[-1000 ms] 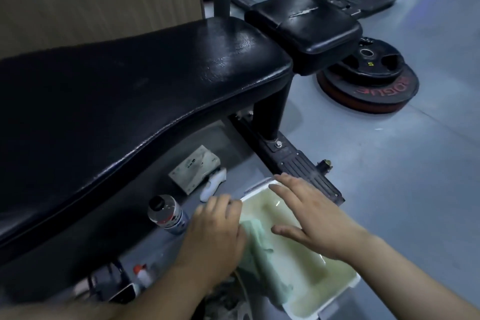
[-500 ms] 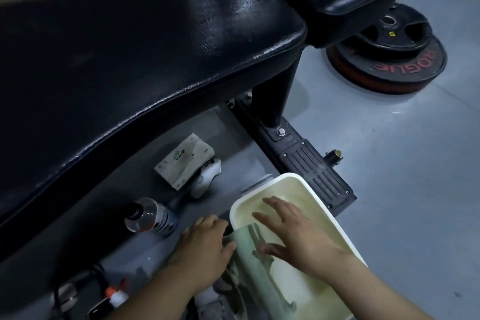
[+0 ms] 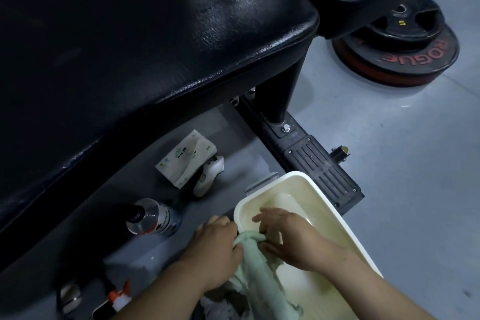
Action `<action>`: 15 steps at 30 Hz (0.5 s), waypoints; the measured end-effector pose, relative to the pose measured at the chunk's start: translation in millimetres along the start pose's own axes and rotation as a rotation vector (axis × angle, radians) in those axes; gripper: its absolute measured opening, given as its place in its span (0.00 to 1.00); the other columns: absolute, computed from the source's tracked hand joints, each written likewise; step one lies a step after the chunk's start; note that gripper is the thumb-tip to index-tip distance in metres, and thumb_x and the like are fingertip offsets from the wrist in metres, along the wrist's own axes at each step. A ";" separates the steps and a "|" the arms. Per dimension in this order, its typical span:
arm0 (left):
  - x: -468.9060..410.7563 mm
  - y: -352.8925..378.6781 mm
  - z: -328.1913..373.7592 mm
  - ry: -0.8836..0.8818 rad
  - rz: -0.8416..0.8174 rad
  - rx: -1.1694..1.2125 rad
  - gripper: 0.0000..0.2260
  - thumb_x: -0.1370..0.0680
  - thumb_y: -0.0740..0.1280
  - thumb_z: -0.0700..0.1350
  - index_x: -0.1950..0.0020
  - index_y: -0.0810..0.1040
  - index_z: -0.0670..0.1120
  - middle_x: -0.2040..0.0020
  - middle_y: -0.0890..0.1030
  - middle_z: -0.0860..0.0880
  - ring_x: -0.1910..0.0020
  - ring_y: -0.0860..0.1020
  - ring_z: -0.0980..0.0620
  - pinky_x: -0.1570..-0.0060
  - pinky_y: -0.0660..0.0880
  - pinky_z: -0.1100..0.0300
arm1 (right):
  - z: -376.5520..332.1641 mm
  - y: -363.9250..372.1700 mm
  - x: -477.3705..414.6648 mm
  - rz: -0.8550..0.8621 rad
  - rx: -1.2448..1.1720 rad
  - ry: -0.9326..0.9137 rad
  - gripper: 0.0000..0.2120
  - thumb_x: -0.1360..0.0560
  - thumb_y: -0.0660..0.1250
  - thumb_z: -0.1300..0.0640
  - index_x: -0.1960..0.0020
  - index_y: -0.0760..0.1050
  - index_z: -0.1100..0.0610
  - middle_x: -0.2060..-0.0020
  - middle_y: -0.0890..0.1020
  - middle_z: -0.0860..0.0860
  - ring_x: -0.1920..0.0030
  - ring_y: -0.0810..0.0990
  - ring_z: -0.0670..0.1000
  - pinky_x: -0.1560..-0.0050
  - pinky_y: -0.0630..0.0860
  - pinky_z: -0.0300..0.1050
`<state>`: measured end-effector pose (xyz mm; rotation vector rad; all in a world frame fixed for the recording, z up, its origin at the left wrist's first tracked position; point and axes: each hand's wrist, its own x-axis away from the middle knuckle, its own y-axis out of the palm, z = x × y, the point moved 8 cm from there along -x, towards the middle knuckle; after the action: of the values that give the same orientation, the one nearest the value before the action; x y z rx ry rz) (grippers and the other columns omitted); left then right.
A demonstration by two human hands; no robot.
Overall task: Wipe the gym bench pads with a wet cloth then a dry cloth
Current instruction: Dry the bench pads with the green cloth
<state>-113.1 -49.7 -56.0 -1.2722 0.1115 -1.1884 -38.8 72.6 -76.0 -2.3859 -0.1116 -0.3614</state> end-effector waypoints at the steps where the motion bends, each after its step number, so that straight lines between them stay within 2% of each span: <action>1: 0.7 -1.4 2.6 0.006 -0.008 0.011 0.13 0.20 0.59 0.52 0.62 0.60 0.52 0.55 0.66 0.53 0.45 0.70 0.50 0.47 0.67 0.55 | -0.5 -2.7 1.5 0.008 -0.026 0.036 0.07 0.27 0.72 0.50 0.51 0.76 0.47 0.41 0.80 0.43 0.35 0.74 0.41 0.36 0.68 0.31; 3: 4.0 -5.3 6.6 0.014 -0.016 0.068 0.14 0.22 0.61 0.51 0.64 0.59 0.52 0.58 0.66 0.53 0.51 0.70 0.49 0.53 0.69 0.54 | -0.9 -8.7 8.0 0.026 -0.116 0.108 0.08 0.29 0.71 0.49 0.55 0.72 0.41 0.49 0.82 0.41 0.50 0.83 0.47 0.49 0.80 0.46; 4: 6.6 -7.7 7.7 0.013 -0.015 0.104 0.13 0.23 0.62 0.50 0.64 0.60 0.51 0.60 0.67 0.53 0.55 0.70 0.49 0.57 0.69 0.54 | -2.1 -12.3 12.5 0.044 -0.141 0.133 0.08 0.30 0.70 0.49 0.56 0.71 0.41 0.53 0.83 0.42 0.56 0.83 0.49 0.56 0.80 0.49; 6: 13.0 -14.7 9.5 0.005 0.006 0.161 0.13 0.26 0.64 0.50 0.64 0.62 0.50 0.63 0.68 0.53 0.62 0.69 0.49 0.64 0.65 0.55 | -7.8 -22.7 22.4 0.093 -0.169 0.160 0.08 0.31 0.70 0.52 0.57 0.72 0.44 0.59 0.83 0.46 0.63 0.81 0.50 0.61 0.79 0.51; 10: 26.6 -36.4 12.8 -0.006 0.086 0.263 0.10 0.28 0.64 0.51 0.62 0.65 0.48 0.68 0.71 0.50 0.68 0.71 0.49 0.70 0.62 0.56 | -26.7 -46.3 41.2 0.194 -0.261 0.173 0.08 0.32 0.69 0.58 0.58 0.73 0.47 0.63 0.81 0.48 0.65 0.78 0.49 0.63 0.78 0.50; 13: 35.5 -55.1 16.6 0.005 0.134 0.276 0.12 0.23 0.64 0.49 0.60 0.62 0.52 0.68 0.70 0.49 0.69 0.67 0.52 0.69 0.61 0.55 | -44.7 -63.5 52.8 0.255 -0.289 0.148 0.12 0.31 0.71 0.59 0.56 0.71 0.46 0.63 0.79 0.47 0.62 0.77 0.47 0.60 0.77 0.47; 15: 42.4 -72.1 21.2 0.030 0.218 0.308 0.11 0.21 0.64 0.50 0.57 0.63 0.52 0.67 0.72 0.49 0.68 0.70 0.51 0.67 0.64 0.54 | -55.0 -74.9 59.3 0.301 -0.308 0.132 0.14 0.29 0.71 0.60 0.55 0.69 0.45 0.64 0.79 0.46 0.63 0.76 0.44 0.59 0.77 0.43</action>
<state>-124.7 -54.2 29.4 -0.9464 0.0828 -0.9928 -8.0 90.5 28.3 -2.6198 0.3864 -0.4135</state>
